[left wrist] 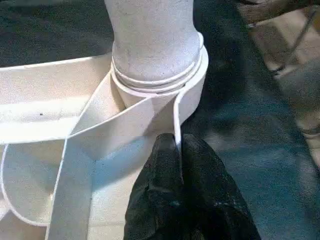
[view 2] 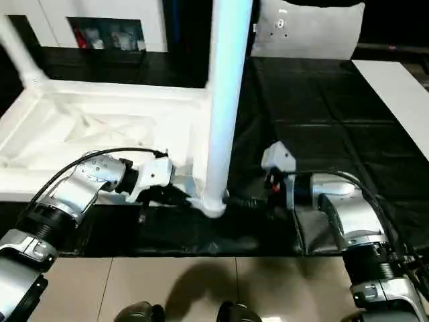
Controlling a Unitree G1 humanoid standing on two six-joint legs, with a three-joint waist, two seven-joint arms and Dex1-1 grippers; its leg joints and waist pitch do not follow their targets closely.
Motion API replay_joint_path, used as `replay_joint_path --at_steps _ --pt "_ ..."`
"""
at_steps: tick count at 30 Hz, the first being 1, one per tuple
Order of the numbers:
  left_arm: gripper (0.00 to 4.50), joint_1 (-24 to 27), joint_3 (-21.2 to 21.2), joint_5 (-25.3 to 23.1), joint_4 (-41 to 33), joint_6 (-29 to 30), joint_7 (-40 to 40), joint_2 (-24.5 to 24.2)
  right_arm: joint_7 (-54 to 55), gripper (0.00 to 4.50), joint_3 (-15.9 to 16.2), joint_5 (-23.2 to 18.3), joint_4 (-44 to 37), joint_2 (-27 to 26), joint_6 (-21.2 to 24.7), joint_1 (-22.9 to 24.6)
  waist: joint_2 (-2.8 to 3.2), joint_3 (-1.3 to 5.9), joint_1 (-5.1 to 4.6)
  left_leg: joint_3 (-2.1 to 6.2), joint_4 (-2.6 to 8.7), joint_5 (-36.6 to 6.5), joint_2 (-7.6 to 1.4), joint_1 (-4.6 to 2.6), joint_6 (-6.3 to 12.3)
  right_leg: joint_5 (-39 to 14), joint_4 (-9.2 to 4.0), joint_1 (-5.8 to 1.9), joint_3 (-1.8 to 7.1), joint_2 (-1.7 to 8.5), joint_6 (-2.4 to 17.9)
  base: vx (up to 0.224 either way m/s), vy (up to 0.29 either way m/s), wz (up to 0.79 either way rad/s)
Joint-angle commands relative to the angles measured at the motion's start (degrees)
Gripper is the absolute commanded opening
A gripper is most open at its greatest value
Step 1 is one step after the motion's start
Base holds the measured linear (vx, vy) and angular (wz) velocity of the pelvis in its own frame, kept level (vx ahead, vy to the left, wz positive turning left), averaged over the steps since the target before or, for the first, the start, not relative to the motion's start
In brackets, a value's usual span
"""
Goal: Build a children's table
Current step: Rotate leg to tighten
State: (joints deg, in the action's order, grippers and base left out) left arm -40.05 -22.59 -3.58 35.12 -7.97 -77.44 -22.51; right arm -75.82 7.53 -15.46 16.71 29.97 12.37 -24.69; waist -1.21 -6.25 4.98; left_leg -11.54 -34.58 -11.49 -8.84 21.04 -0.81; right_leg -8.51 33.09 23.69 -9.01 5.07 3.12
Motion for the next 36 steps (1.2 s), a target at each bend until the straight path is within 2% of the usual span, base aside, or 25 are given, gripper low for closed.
replay_joint_path --at_steps 1,4,5,10,11,15,16,21,22,23,25,26,29,30,31,32,33,34,35,36 --pt "0.00 0.7 -2.8 -0.4 -1.7 -1.9 -3.5 -0.1 -2.4 3.55 0.8 -1.0 0.4 0.3 0.3 -0.9 -0.69 5.27 0.08 2.40 3.66 -5.6 -5.74 -0.80 6.14 -17.0 -3.71 -3.78 5.07 6.01 8.7 0.000 0.000 0.00" --pt "0.00 0.6 -3.2 -0.4 -2.0 -2.6 -4.7 -0.2 -4.3 3.41 1.6 -1.2 1.0 -0.1 0.2 -1.4 -0.76 5.31 0.33 2.45 3.70 -5.5 -5.75 -0.70 5.85 -16.6 -3.58 -3.87 5.09 6.06 8.8 0.000 0.000 0.00" --pt "0.00 0.6 -3.2 -0.3 -2.2 -2.6 -5.0 -0.2 -4.8 3.15 1.9 -1.2 1.2 -0.3 0.5 -1.5 -0.85 5.28 0.39 2.44 3.72 -5.8 -5.73 -0.70 5.48 -17.0 -3.66 -3.86 5.09 6.11 8.6 0.000 0.000 0.00" --pt "0.00 0.5 -3.3 0.0 -2.1 -2.7 -5.8 0.1 -6.5 3.01 3.4 -1.4 2.4 -0.7 1.8 -2.4 -1.00 5.23 0.37 2.48 3.75 -5.9 -5.62 -0.62 4.99 -17.9 -3.75 -3.93 5.03 6.05 8.2 0.000 0.000 0.00" --pt "0.00 0.5 -3.3 0.0 -2.1 -2.7 -5.8 0.1 -6.7 2.69 3.5 -1.5 2.5 -0.7 2.0 -2.4 -1.02 5.23 0.39 2.45 3.72 -5.9 -5.59 -0.61 5.10 -17.9 -3.75 -3.93 5.04 6.06 8.0 0.000 0.000 0.00" --pt "0.00 0.4 -3.4 0.3 -2.0 -2.7 -6.1 0.0 -7.7 2.52 3.9 -1.6 3.0 -0.6 2.4 -2.7 -0.97 5.30 0.48 2.47 3.68 -5.3 -5.65 -0.64 5.26 -17.0 -3.63 -3.91 5.05 6.05 8.1 0.000 0.000 0.00" --pt "0.00 0.4 -3.5 0.3 -2.0 -2.8 -6.2 0.0 -7.9 2.25 3.9 -1.6 3.1 -0.6 2.5 -2.8 -0.97 5.30 0.48 2.47 3.68 -5.3 -5.65 -0.64 5.26 -17.0 -3.63 -3.91 5.05 6.05 8.1 0.000 0.000 0.00" --pt "0.00 0.5 -3.3 0.4 -1.8 -2.5 -6.6 0.1 -8.8 1.97 4.3 -2.2 3.1 -1.3 3.6 -2.8 -0.98 5.15 0.60 2.45 3.71 -5.7 -5.50 -0.60 5.07 -18.4 -3.89 -3.98 5.01 6.08 7.7 0.000 0.000 0.00" --pt "0.00 0.5 -3.3 0.4 -1.7 -2.4 -6.6 0.1 -8.9 1.95 4.3 -2.4 2.8 -1.3 4.0 -2.6 -0.43 4.99 0.68 2.52 3.75 -6.1 -5.49 -0.64 4.86 -19.1 -4.02 -3.87 4.98 6.08 7.5 0.000 0.000 0.00" --pt "0.00 0.5 -3.3 0.5 -1.5 -2.2 -6.6 0.1 -8.9 1.95 4.4 -2.9 2.1 -1.5 4.7 -2.2 -0.68 5.05 0.57 2.51 3.79 -6.4 -5.56 -0.69 4.73 -19.1 -4.13 -3.90 4.96 5.96 7.3 0.000 0.000 0.00" --pt "0.00 0.5 -3.2 0.4 -1.3 -1.8 -6.3 0.2 -8.8 1.94 4.2 -3.3 1.5 -1.7 5.3 -1.8 -0.71 5.04 0.58 2.58 3.83 -6.7 -5.65 -0.77 4.53 -19.1 -4.05 -3.88 4.94 5.95 7.4 0.000 0.000 0.00" --pt "0.00 0.4 -3.0 0.3 -0.9 -1.0 -5.6 0.4 -8.4 1.93 4.0 -3.8 0.7 -1.8 6.0 -1.3 -0.35 4.97 0.57 2.60 3.87 -6.8 -5.68 -0.76 4.37 -18.5 -4.10 -3.87 5.00 5.95 7.5 0.000 0.000 0.00" --pt "0.00 -0.4 -1.6 0.1 0.7 2.6 -1.3 2.0 -4.9 1.93 2.5 -5.5 -2.5 -3.2 8.1 1.0 -0.39 4.75 0.70 2.62 3.98 -7.5 -5.76 -0.93 4.17 -18.7 -4.32 -3.78 5.05 5.97 7.7 0.000 0.000 0.00" --pt "0.00 -0.9 -0.7 0.1 1.4 5.1 1.4 3.1 0.0 1.93 1.4 -4.9 -3.8 -4.7 9.1 1.8 -0.24 4.68 0.65 2.67 4.03 -7.8 -5.71 -0.86 3.89 -19.1 -4.27 -3.82 5.00 6.01 7.6 0.000 0.000 0.00" --pt "0.00 -1.0 -0.5 0.0 1.5 5.4 1.9 3.3 0.9 1.93 1.2 -4.7 -3.9 -5.0 9.2 1.9 -0.37 4.42 0.47 2.70 4.14 -9.1 -5.64 -1.10 3.20 -22.0 -4.89 -3.66 4.89 6.04 6.8 0.000 0.000 0.00" --pt "0.00 -1.4 0.1 0.0 1.9 7.1 4.0 4.2 5.5 1.93 0.4 -3.6 -4.1 -6.5 9.9 1.9 -0.44 3.97 0.14 2.78 4.14 -11.5 -5.23 -1.47 2.18 -27.6 -5.82 -3.48 4.58 6.11 5.4 0.000 0.000 0.00" --pt "0.00 -1.9 0.9 0.2 2.2 10.0 6.6 5.5 13.0 1.93 -0.9 -1.5 -3.7 -9.0 11.0 1.4 -0.40 3.58 -0.60 2.97 4.07 -13.6 -4.76 -1.70 0.88 -33.7 -6.72 -3.47 4.03 6.09 3.3 0.000 0.000 0.00" --pt "0.00 -2.2 1.4 0.1 2.5 11.2 8.3 6.3 16.5 1.93 -1.7 -0.8 -3.2 -10.4 11.8 0.8 -0.32 3.42 -0.85 3.09 3.97 -14.5 -4.56 -1.91 0.36 -36.3 -7.22 -3.38 3.74 6.10 2.0 0.000 0.000 0.00" --pt "0.00 -2.5 1.7 0.0 2.8 12.1 9.8 7.0 19.3 1.93 -2.4 -0.3 -2.7 -11.5 12.3 0.2 -0.57 3.51 -1.45 3.50 3.95 -15.2 -4.35 -1.66 -0.44 -39.1 -7.66 -3.82 3.20 6.21 -0.2 0.000 0.000 0.00" --pt "0.00 -2.9 2.1 -0.3 3.2 13.9 12.1 8.0 23.1 1.93 -3.6 0.2 -2.2 -13.2 12.9 -0.6 -0.45 3.67 -1.76 3.57 3.90 -15.3 -4.34 -1.70 -0.51 -39.2 -7.84 -3.92 3.08 6.26 -0.8 0.000 0.000 0.00"
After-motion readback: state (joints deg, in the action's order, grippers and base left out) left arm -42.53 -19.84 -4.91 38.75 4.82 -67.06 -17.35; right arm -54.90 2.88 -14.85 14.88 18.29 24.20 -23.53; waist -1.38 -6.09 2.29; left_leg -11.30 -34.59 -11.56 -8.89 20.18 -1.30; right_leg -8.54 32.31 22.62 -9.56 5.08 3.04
